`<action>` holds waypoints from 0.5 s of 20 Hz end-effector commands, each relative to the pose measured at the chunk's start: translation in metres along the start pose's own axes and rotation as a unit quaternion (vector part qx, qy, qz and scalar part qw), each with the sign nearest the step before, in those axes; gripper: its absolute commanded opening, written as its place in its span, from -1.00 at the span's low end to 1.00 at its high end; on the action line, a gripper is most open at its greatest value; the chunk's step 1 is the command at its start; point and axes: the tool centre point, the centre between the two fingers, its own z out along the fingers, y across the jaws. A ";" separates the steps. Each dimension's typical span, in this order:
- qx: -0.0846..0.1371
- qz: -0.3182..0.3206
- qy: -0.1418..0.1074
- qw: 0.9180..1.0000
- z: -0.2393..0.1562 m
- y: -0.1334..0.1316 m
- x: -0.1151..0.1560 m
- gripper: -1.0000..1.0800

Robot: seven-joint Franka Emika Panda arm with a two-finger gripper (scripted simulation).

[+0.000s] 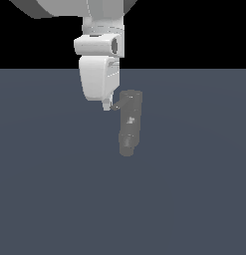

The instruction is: Turn on the faucet by rotating a designated handle.

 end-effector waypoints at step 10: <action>0.000 0.001 0.000 1.000 0.000 0.000 0.051 -1.00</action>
